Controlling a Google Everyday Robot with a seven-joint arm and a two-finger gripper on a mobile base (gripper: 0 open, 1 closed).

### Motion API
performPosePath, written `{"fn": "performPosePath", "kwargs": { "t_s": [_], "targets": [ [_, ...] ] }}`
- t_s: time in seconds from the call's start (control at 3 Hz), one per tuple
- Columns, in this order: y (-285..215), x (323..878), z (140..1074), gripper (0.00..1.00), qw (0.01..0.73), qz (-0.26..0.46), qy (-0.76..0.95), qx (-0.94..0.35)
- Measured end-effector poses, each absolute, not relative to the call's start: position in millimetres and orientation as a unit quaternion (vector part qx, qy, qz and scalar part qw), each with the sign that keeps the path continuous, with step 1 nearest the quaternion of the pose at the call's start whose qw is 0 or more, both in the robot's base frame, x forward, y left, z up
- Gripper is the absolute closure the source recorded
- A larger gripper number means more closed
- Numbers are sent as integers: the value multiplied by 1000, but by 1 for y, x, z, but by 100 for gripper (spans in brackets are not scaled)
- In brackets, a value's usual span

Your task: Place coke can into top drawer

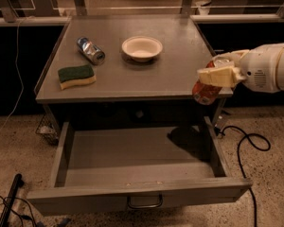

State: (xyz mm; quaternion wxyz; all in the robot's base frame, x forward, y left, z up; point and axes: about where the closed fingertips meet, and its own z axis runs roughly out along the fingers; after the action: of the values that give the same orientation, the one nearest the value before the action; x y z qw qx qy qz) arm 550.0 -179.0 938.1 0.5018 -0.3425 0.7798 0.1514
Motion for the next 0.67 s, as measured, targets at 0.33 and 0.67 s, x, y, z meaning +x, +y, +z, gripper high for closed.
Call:
{"fn": "performPosePath", "kwargs": {
  "t_s": [0.33,0.67],
  "targets": [
    [-167,543,909,100,481,168,791,-339],
    [-166,544,907,100,480,168,792,-338]
  ]
}}
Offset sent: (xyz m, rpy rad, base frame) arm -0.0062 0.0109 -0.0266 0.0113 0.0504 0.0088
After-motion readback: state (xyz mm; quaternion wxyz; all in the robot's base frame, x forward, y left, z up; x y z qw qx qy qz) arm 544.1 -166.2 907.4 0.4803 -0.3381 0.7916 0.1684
